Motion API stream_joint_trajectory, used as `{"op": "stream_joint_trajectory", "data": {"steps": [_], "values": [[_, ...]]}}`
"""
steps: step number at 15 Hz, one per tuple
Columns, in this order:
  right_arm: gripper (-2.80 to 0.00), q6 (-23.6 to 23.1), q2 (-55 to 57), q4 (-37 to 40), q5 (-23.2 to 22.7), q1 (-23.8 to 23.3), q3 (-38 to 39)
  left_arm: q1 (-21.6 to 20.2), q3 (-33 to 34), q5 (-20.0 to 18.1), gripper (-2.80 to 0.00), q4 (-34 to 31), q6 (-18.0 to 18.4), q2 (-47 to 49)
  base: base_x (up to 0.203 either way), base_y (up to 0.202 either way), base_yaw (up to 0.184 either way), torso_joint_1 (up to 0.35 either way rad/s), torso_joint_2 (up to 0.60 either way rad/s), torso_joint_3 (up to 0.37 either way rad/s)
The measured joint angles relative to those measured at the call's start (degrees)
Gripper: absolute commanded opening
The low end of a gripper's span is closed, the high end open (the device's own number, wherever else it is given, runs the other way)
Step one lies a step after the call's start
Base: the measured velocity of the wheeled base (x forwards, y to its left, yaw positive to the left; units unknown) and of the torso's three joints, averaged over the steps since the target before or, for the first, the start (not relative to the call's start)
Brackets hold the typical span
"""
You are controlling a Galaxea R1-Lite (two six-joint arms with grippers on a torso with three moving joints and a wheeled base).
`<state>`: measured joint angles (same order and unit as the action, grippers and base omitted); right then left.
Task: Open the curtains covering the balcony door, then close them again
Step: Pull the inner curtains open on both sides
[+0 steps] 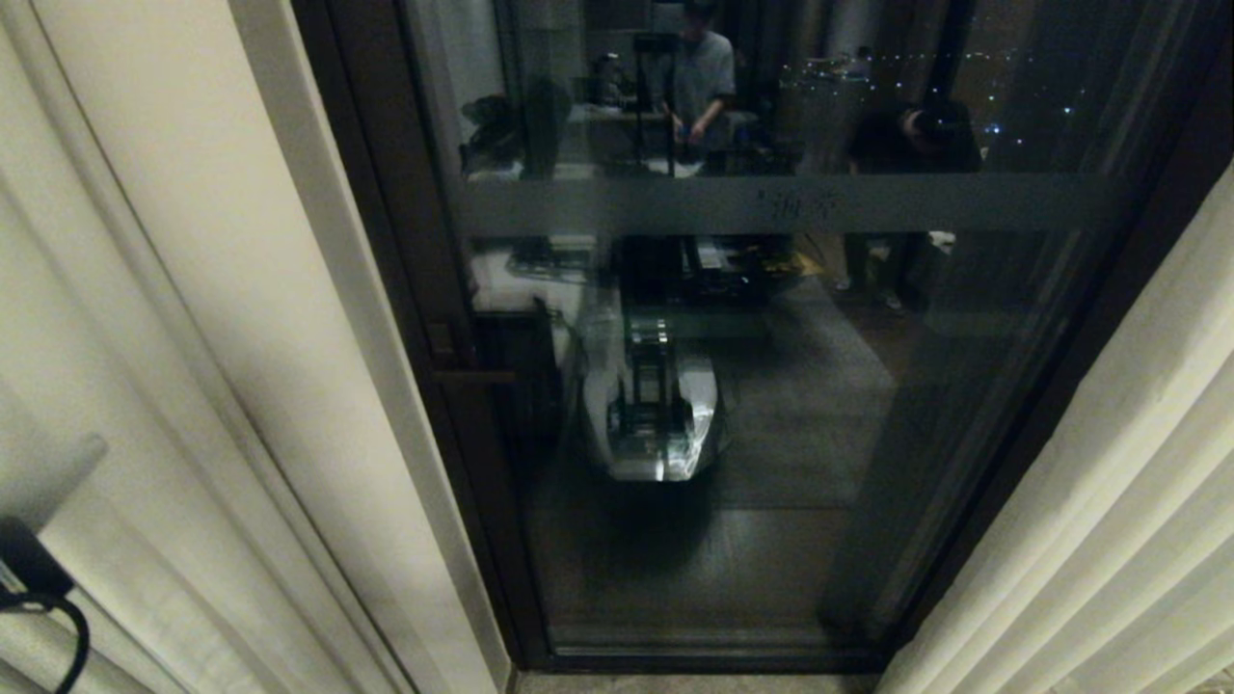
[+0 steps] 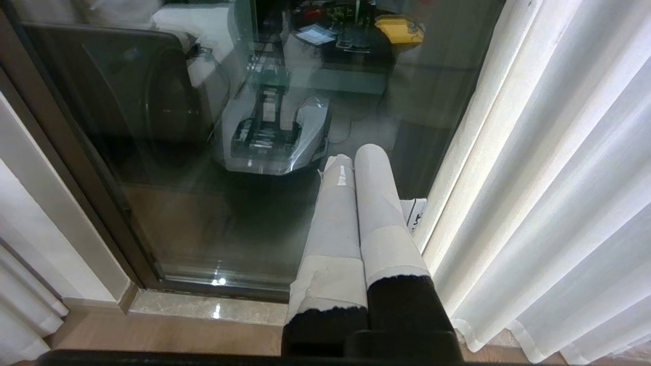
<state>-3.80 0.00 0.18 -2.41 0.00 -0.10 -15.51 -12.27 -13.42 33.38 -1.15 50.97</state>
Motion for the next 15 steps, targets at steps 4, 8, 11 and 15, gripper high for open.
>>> {"op": "stream_joint_trajectory", "data": {"steps": [4, 8, 11, 15], "values": [[-2.8, 0.0, 0.0, 0.0, 0.0, 0.0, 0.0, 8.2, 10.3, 3.9, -2.8, -2.9, 2.9, -5.4, 0.0, 0.0, 0.0, 0.0, 0.0, 0.0], [-2.8, 0.0, 0.0, 0.0, 0.0, 0.0, 0.0, 10.5, 12.1, 5.2, -2.8, -20.4, 6.8, -16.2, 0.0, 0.0, 0.0, 0.0, 0.0, 0.0], [-2.8, 0.0, 0.0, 0.0, 0.0, 0.0, 0.0, 12.8, 12.2, 8.9, -2.8, -26.7, 7.8, -22.1, 0.0, 0.0, 0.0, 0.0, 0.0, 0.0], [-2.8, 0.0, 0.0, 0.0, 0.0, 0.0, 0.0, 18.0, 12.3, 12.4, -2.8, -32.8, 5.3, -29.4, 0.0, 0.0, 0.0, 0.0, 0.0, 0.0]]}}
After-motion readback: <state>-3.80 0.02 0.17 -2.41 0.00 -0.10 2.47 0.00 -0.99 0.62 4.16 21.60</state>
